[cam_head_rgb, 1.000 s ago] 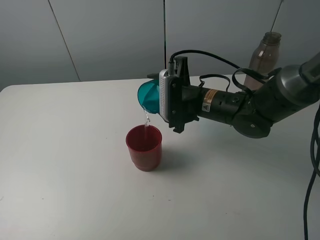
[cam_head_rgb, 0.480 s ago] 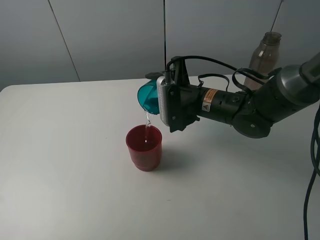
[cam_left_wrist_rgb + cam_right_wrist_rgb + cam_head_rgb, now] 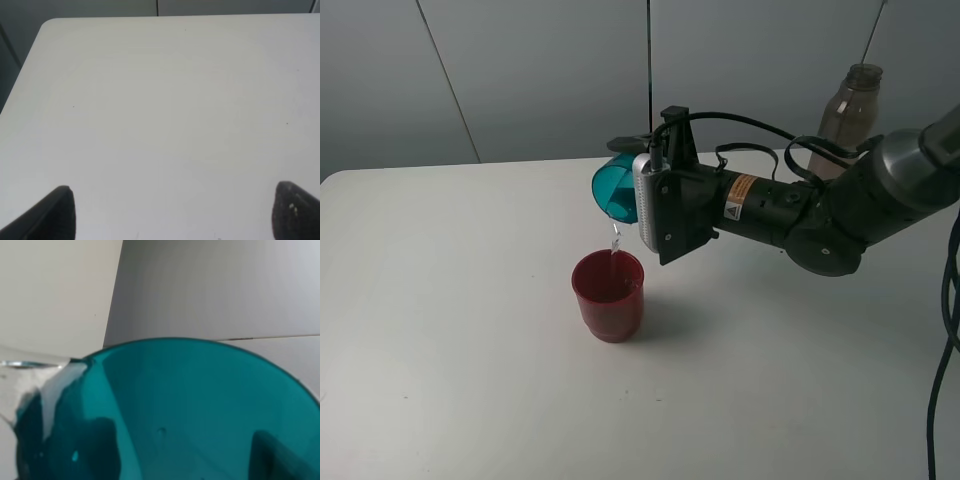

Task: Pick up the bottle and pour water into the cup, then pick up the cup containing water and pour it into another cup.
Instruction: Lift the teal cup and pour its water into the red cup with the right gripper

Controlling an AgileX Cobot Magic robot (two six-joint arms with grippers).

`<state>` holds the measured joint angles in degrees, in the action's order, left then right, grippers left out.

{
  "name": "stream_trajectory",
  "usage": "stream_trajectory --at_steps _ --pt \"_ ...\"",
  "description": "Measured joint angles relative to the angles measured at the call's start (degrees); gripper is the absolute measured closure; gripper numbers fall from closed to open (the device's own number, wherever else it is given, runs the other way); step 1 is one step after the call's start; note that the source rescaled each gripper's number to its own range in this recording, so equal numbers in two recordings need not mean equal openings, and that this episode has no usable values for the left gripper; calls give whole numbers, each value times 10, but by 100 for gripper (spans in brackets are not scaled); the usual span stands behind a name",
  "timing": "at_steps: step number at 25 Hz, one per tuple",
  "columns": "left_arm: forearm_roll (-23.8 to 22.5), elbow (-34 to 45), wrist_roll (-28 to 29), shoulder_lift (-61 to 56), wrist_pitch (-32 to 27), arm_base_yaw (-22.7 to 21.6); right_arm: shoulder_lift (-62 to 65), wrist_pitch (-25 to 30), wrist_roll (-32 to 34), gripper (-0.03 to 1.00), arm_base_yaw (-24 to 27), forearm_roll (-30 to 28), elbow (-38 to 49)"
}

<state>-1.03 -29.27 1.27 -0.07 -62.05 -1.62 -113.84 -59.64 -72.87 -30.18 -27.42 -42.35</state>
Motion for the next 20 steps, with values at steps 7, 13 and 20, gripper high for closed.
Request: stream_trajectory --at_steps 7,13,20 --pt "0 0 0 0 0 0 0 -5 -43 89 0 -5 0" --pt "0 0 -1 0 0 0 0 -13 -71 89 0 -20 0" --pt "0 0 -1 0 0 0 0 -23 -87 89 0 -44 0"
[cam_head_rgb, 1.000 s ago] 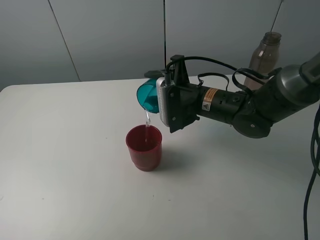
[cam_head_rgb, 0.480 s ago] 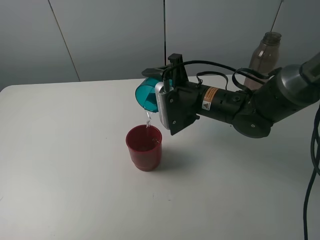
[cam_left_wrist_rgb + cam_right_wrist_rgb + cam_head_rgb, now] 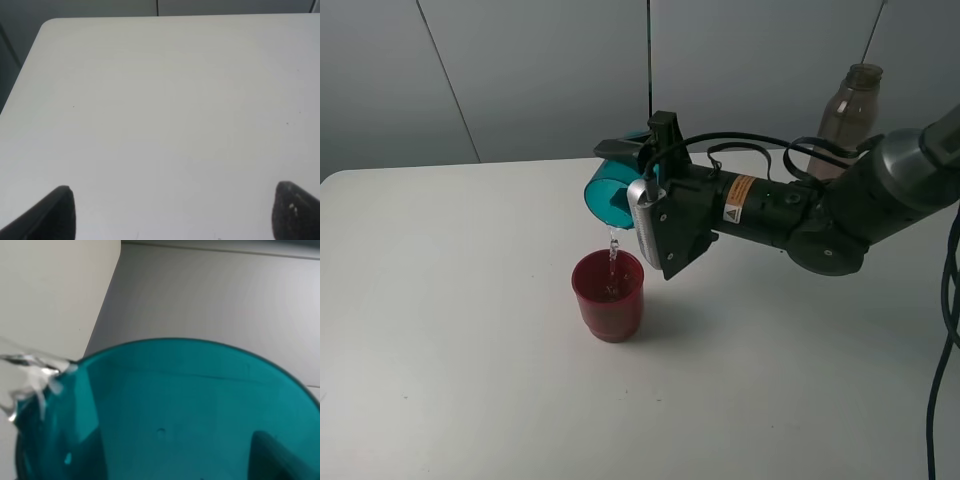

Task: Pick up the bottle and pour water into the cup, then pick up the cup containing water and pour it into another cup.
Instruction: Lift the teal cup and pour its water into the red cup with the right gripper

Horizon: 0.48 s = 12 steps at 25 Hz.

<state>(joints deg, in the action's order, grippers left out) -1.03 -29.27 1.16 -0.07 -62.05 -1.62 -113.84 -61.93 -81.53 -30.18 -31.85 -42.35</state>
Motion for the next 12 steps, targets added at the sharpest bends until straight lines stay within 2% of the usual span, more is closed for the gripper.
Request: stream_trajectory --at_steps 12 --pt "0 0 0 0 0 0 0 -15 -63 89 0 -5 0"
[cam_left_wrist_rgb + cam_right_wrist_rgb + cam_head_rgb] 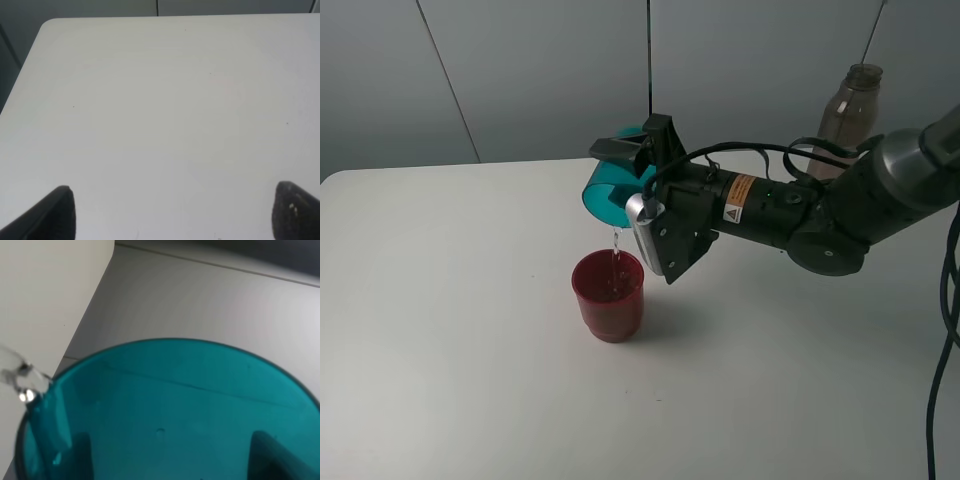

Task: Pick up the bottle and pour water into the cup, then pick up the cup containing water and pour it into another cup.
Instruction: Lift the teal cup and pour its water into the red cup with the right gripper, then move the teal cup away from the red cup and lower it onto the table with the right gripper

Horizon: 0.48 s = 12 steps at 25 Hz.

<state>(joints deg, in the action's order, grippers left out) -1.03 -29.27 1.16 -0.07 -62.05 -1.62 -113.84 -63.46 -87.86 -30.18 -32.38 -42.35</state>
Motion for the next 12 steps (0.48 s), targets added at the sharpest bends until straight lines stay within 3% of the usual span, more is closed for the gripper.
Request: stream_trajectory --at_steps 12 --pt "0 0 0 0 0 0 0 0 3 89 0 0 0"
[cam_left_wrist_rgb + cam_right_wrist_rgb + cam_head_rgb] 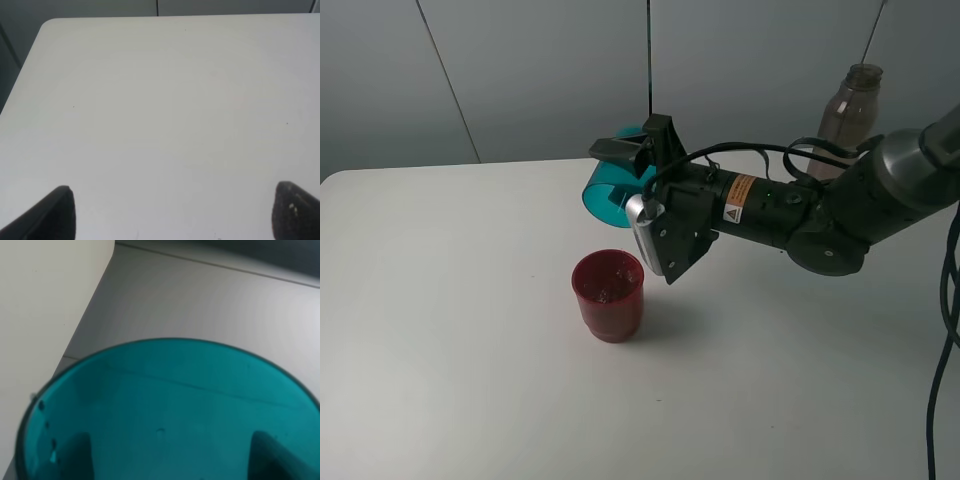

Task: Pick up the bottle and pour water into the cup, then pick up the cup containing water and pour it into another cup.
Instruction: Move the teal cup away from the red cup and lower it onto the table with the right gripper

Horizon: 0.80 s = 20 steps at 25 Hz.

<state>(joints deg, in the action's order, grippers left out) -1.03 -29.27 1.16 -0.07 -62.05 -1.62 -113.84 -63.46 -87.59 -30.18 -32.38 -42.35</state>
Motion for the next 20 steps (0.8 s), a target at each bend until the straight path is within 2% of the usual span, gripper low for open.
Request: stream_trajectory --at_steps 3,6,12,15,18,20 --pt "0 0 0 0 0 0 0 0 49 89 0 0 0" --pt "0 0 0 0 0 0 3 2 160 89 0 4 0" --pt "0 0 0 0 0 0 27 42 481 89 0 69 0" --pt "0 0 0 0 0 0 37 83 598 89 0 125 -1" --pt "0 0 0 0 0 0 41 138 667 89 0 197 -1" --pt "0 0 0 0 0 0 43 175 684 89 0 239 -1"
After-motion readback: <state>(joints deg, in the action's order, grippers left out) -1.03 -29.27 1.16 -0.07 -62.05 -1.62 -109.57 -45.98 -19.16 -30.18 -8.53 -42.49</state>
